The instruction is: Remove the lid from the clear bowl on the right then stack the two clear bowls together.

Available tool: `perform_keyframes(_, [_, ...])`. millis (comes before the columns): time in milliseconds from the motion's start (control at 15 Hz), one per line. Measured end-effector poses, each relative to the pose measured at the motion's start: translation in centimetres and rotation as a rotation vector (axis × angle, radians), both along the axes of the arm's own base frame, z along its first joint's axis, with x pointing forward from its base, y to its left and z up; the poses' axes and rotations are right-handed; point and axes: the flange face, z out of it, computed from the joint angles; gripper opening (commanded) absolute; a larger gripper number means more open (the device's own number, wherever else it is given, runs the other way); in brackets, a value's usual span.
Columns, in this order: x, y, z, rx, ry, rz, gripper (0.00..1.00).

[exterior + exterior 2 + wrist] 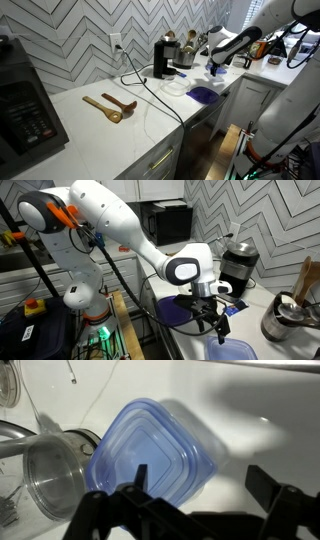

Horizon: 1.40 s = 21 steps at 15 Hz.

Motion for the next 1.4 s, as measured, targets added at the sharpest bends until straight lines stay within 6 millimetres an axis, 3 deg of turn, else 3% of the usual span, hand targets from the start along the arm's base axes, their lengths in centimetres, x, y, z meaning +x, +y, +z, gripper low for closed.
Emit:
perform_keyframes(200, [-0.11, -0.37, -0.29, 0.000, -0.007, -0.001, 1.00])
perform_keyframes(533, [-0.20, -0.74, -0.54, 0.000, -0.017, -0.001, 0.91])
perform_keyframes(1000, [-0.23, -0.96, -0.62, -0.001, -0.027, 0.001, 0.75])
perform_keyframes(1200, [-0.21, -0.95, -0.61, -0.001, -0.028, 0.002, 0.64])
perform_keyframes(1400, [-0.18, -0.95, -0.59, -0.002, -0.031, 0.003, 0.65])
